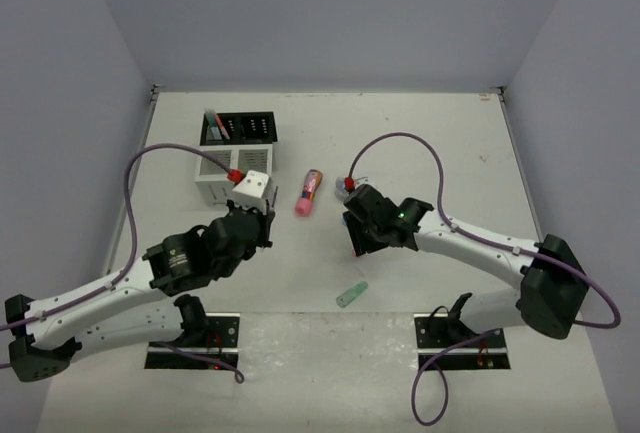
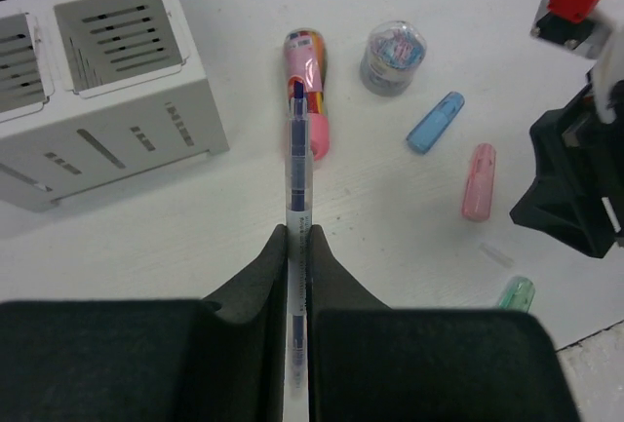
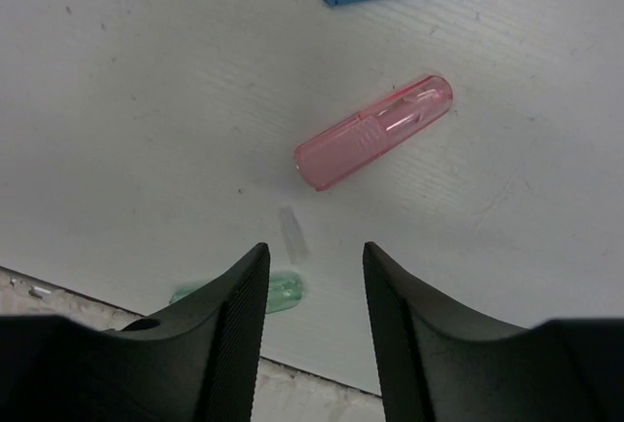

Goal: Sort the stationery into containers
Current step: Pick up the pen from the center of the board, then pick up the pen cap from the center of the board.

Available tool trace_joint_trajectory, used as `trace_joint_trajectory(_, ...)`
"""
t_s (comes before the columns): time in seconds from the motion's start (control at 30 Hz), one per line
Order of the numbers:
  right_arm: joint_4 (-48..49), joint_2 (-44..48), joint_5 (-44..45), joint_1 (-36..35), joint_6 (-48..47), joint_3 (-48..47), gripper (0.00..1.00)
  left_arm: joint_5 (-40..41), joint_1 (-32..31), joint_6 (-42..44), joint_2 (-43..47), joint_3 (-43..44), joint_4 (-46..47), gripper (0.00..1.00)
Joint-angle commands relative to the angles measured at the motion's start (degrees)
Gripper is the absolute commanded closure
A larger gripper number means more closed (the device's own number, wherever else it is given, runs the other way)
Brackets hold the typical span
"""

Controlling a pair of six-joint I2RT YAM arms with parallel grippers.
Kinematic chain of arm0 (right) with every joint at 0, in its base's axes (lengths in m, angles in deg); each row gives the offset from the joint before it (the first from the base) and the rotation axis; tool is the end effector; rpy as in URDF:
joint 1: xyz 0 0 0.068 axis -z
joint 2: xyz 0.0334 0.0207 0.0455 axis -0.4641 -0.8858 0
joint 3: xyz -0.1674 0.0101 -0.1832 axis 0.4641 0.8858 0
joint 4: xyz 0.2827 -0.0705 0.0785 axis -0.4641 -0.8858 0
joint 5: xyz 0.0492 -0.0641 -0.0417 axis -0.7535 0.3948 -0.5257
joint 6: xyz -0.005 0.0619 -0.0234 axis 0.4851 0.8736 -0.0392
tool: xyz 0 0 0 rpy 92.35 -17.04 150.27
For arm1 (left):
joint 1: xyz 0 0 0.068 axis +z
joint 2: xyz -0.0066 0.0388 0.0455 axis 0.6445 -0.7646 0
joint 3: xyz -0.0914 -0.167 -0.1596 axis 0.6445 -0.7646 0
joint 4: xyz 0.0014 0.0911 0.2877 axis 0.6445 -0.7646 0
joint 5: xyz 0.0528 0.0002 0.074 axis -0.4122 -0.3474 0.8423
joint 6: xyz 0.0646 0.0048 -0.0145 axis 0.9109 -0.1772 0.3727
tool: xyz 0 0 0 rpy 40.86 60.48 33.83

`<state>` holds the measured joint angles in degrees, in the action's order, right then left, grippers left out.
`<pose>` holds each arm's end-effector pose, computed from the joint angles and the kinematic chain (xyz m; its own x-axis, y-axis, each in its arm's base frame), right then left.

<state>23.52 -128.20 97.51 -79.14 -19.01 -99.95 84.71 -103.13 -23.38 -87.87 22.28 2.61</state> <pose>0.2030 0.2400 0.1701 -0.8395 -0.2696 -0.4718 -0.3496 0.9327 0.0891 0.1381 -0.1989 0.2912 -0.4153 0.0085 -0.9096 0.2942 0.9475 -0.1255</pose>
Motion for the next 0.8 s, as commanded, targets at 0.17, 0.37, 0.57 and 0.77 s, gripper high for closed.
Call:
trace_joint_trajectory(0.17, 0.3, -10.4, -1.2, -4.7, -0.4, -5.5, 0.63, -0.6, 0.1, 1.2, 9.3, -3.4, -4.5, 1.0)
trace_joint_trajectory(0.37, 0.8, -12.5, -2.0, -6.0, -0.1, -4.5, 0.64, -1.0, 0.1, 1.4, 7.2, -4.1, -3.9, 1.0)
trace_joint_trajectory(0.57, 1.3, -13.7, -0.9, -6.0, -0.9, -3.2, 0.64, -3.7, 0.1, 2.1, 3.5, -4.1, -3.5, 1.0)
trace_joint_trajectory(0.77, 1.4, -15.7, -1.4, -6.0, -1.4, -2.5, 0.64, -3.8, 0.1, 2.1, 3.6, -4.3, -3.4, 1.0)
